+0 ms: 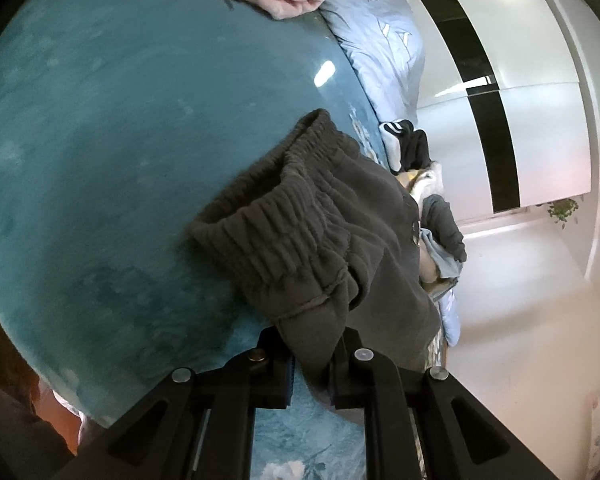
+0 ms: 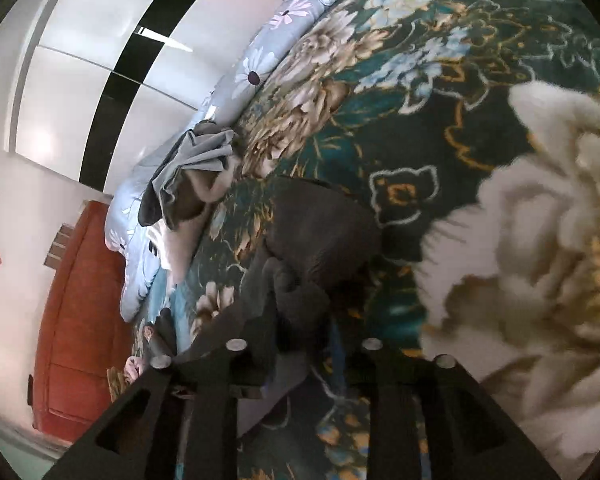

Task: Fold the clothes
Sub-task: 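Smooth the sweatpants legs with the right gripper while the left gripper holds the waistband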

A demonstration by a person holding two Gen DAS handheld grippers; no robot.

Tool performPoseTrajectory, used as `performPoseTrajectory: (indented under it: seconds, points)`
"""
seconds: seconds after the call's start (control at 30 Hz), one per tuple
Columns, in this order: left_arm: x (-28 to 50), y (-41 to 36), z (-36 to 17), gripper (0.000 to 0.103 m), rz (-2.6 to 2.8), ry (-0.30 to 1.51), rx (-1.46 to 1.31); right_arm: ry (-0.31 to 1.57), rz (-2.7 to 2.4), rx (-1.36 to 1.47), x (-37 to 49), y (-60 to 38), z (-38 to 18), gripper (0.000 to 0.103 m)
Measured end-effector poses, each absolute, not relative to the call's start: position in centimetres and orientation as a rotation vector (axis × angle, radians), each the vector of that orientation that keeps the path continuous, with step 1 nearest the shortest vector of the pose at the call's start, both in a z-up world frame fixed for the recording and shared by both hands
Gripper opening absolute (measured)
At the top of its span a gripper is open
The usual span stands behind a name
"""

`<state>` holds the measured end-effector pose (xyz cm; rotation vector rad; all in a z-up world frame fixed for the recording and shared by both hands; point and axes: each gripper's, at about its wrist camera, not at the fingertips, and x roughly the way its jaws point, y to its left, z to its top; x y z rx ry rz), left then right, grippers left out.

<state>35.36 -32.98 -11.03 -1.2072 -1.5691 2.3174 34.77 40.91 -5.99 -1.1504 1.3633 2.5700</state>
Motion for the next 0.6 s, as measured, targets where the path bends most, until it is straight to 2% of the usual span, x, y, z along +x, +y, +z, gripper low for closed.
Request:
performPoseTrajectory:
  seconds: [0.13,0.23,0.4,0.6]
  points:
    - [35.5,-32.9,-11.0,0.014,2.322,-1.574,-1.212,1.399,2.571,-1.073,35.0,42.0,-4.7,0.049]
    - [35.5,-32.9,-10.9,0.014,2.326,-1.571,-1.217,1.388,2.522,-1.104,34.7,42.1,-4.7,0.049]
    - [35.6,-33.0,-11.0,0.014,2.318,-1.576,-1.219,1.204,2.469,-1.250,33.2,40.2,-5.7,0.049]
    - [35.4,-32.9,-10.9,0.015,2.323,-1.576,-1.213,1.079,2.447,-1.322,33.0,38.7,-6.0,0.050]
